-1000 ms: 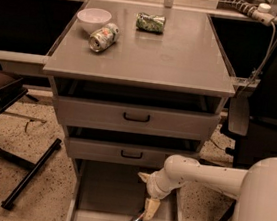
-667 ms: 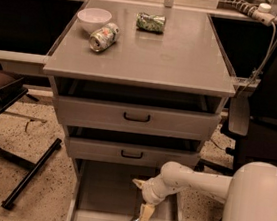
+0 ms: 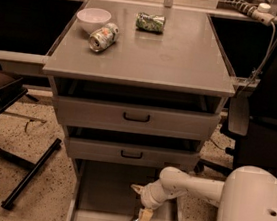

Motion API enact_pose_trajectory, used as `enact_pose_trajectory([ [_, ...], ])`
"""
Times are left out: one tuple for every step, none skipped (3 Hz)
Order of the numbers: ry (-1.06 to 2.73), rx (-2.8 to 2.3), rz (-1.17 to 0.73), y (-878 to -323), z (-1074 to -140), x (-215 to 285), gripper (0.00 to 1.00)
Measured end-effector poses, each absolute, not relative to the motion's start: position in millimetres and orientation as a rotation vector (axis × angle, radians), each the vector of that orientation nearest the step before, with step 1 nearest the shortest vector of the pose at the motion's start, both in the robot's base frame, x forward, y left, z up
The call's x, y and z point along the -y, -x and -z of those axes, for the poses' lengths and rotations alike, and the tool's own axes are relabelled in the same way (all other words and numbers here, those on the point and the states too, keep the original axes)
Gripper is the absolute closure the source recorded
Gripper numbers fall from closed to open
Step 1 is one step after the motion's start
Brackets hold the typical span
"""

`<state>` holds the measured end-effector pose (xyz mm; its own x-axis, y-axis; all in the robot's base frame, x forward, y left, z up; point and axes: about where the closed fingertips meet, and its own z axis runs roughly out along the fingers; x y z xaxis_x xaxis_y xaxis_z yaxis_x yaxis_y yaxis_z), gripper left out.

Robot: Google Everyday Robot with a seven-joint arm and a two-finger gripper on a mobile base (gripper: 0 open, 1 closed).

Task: Pick redbull can from bottom drawer and place on counter

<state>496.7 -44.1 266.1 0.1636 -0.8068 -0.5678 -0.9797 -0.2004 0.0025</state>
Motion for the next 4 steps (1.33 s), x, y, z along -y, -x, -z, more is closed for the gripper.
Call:
enact_pose_trajectory([
  [2.032,-1.666,-0.690,-500.8,-248.7,50.5,0.00],
  [1.940,-1.589,-0.865,-479.0,-202.3,58.5,0.00],
  [1.903,-1.506,-0.962,-470.4,-163.8,65.5,0.00],
  [1.884,-1.517,-0.902,-496.1,-160.9,82.1,0.00],
])
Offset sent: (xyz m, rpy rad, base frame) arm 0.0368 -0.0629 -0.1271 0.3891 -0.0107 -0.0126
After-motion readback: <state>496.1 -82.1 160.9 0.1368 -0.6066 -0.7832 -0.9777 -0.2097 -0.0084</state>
